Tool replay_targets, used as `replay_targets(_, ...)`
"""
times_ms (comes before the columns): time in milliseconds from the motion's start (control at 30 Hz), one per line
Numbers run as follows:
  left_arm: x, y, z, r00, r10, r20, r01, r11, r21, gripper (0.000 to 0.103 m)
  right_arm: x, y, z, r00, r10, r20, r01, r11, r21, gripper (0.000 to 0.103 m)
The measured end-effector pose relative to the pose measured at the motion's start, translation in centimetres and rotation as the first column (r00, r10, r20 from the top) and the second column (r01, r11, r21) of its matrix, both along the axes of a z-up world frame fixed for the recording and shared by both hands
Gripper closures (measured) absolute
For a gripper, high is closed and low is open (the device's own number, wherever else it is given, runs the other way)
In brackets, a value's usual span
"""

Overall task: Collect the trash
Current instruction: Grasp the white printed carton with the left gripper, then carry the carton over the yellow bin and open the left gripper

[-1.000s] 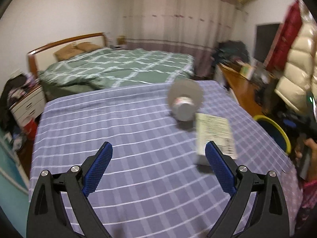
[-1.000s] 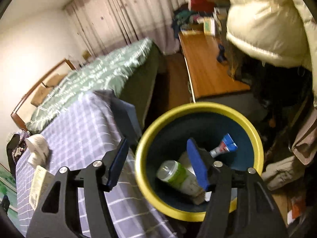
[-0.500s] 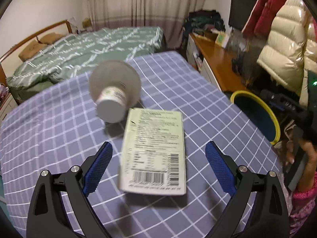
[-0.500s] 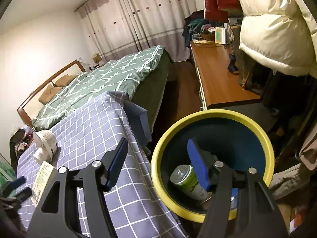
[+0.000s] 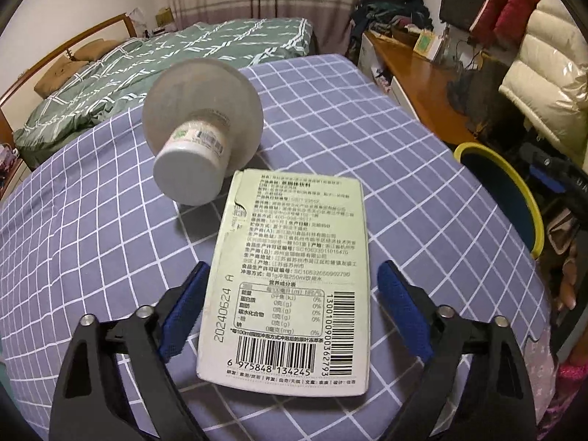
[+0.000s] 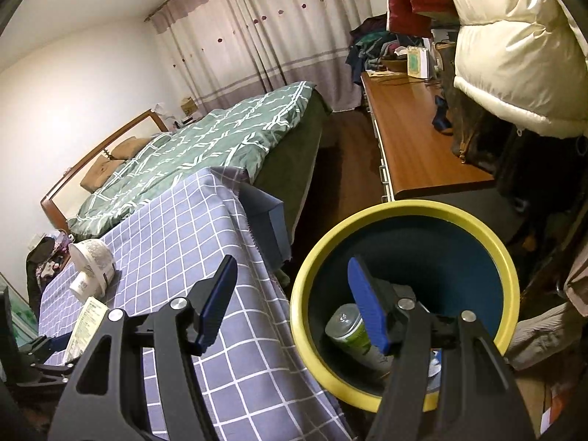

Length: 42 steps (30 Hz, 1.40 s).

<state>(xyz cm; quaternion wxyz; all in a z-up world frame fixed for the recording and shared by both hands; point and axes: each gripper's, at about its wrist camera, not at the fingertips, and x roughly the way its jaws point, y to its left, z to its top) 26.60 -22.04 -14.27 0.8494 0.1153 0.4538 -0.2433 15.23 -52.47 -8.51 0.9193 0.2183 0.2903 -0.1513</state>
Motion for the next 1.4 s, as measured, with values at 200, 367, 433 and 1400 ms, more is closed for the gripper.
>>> replay_targets(200, -0.1, -0.2, -0.4, 1.000, 0.002, -0.013, -0.002, 1.000, 0.008, 0.031, 0.1, -0.1, 0.0, 1.000, 0.001, 0.003, -0.001, 1.000, 0.004, 0.043)
replay_targets(367, -1.4, -0.1, 0.2, 1.000, -0.010, -0.021, 0.010, 1.000, -0.007, 0.032, -0.1, -0.2, 0.0, 1.000, 0.000, 0.014, 0.000, 1.000, 0.005, 0.043)
replay_targets(433, -2.4, -0.1, 1.0, 1.000, -0.023, -0.007, 0.023, 1.000, -0.015, 0.032, -0.2, -0.3, 0.0, 1.000, -0.002, 0.020, 0.001, 1.000, 0.007, 0.043)
replay_targets(1400, -9.6, -27.0, 2.3, 0.899, -0.437, -0.037, 0.436, 0.900, -0.027, 0.032, -13.3, -10.3, 2.3, 0.984, -0.165, 0.062, 0.165, 0.986, -0.005, 0.043)
